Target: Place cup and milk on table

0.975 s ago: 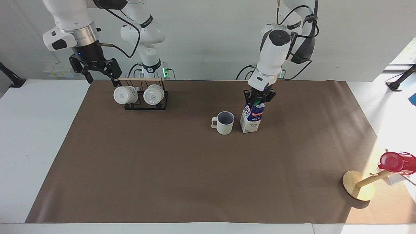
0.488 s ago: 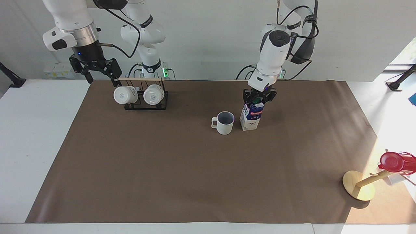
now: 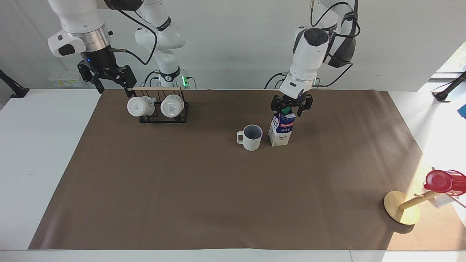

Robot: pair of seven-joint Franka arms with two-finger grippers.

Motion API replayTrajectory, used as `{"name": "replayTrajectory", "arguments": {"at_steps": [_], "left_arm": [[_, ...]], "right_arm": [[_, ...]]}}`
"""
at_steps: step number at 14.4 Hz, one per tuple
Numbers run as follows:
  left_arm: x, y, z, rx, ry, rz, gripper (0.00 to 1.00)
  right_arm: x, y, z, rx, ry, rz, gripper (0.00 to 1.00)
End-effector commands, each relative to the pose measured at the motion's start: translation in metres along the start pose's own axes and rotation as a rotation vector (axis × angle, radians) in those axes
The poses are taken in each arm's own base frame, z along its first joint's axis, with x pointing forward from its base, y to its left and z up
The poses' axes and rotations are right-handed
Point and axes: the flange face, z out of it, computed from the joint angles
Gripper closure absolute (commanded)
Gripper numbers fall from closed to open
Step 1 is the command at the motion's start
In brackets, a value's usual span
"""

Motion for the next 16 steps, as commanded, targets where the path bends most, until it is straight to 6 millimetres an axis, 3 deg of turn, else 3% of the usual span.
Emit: {"name": "replayTrajectory", "arguments": {"at_steps": [1, 5, 8, 11, 16], "left_arm": [[0.006, -0.007, -0.036, 0.016, 0.002, -0.007, 0.0], [0.027, -0.041, -0.086, 0.019, 0.006, 0.0, 0.0], [0.047, -0.094, -0.119, 0.024, 0.013, 0.08, 0.0], [0.05, -0.126, -0.143, 0.034, -0.013, 0.042, 0.0], [0.05, -0.186, -0.16, 0.04, -0.044, 0.115, 0.0]], "right_arm": [[-0.001, 0.003, -0.004, -0.001, -0.009, -0.013, 0.0], [0.0, 0.006, -0.003, 0.0, -0.005, 0.002, 0.0], [0.0, 0.006, -0.003, 0.0, -0.005, -0.003, 0.0], [-0.001, 0.006, -0.003, -0.001, -0.008, -0.007, 0.0], [-0.001, 0.005, -0.003, -0.001, -0.009, -0.007, 0.0]]}}
